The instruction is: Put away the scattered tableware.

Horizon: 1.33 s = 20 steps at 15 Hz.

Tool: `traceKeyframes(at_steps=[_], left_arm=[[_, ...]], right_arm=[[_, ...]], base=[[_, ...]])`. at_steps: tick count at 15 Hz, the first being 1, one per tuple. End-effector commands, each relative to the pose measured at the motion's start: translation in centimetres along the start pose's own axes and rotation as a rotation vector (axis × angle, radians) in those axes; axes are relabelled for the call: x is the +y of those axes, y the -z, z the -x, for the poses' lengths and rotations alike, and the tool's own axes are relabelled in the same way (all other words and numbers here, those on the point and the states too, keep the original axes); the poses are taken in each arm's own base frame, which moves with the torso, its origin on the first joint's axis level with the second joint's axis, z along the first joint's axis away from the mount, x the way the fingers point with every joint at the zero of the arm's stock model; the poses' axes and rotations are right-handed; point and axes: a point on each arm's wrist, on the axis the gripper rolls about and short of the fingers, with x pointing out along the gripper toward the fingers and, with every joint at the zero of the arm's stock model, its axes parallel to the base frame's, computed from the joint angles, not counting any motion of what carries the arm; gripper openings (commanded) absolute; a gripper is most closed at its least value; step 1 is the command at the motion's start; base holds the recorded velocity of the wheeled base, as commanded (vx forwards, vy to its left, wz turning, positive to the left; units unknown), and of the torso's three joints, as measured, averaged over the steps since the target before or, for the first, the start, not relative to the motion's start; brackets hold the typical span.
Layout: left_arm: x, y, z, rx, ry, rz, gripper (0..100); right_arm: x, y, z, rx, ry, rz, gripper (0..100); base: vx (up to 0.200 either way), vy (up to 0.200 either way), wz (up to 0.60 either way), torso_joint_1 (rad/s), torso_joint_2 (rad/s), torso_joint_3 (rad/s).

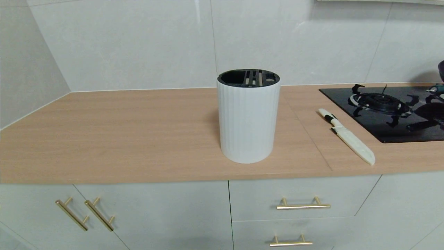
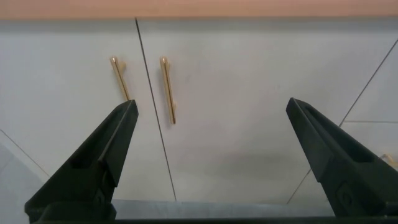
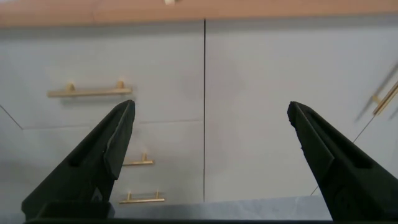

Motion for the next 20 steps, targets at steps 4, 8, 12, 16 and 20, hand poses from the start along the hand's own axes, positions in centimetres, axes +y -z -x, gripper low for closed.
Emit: traceKeyframes(at_steps=[4, 8, 12, 16, 20], left_arm=[[0.0, -0.01, 0.0, -0.001, -0.001, 0.0, 100], [0.0, -0.01, 0.0, -0.001, -0.001, 0.001, 100], [0.0, -0.01, 0.0, -0.001, -0.001, 0.001, 100], [0.0, -0.01, 0.0, -0.001, -0.001, 0.0, 100], [0.0, -0.01, 0.0, -0.001, -0.001, 0.001, 100]], right_arm=[[0.0, 0.0, -0.01, 0.001, 0.0, 0.0, 100], [0.0, 0.0, -0.01, 0.001, 0.0, 0.0, 100], [0.0, 0.0, -0.01, 0.001, 0.0, 0.0, 100], [0.0, 0.0, -0.01, 0.001, 0.0, 0.0, 100], [0.0, 0.0, -0.01, 0.001, 0.0, 0.0, 100]], base=[[0.0, 0.0, 0.0, 0.204, -0.49, -0.283], [0.0, 0.0, 0.0, 0.226, -0.52, -0.289], [0.0, 0.0, 0.0, 0.246, -0.54, -0.296], [0.0, 0.0, 0.0, 0.27, -0.58, -0.314], [0.0, 0.0, 0.0, 0.254, -0.53, -0.281]])
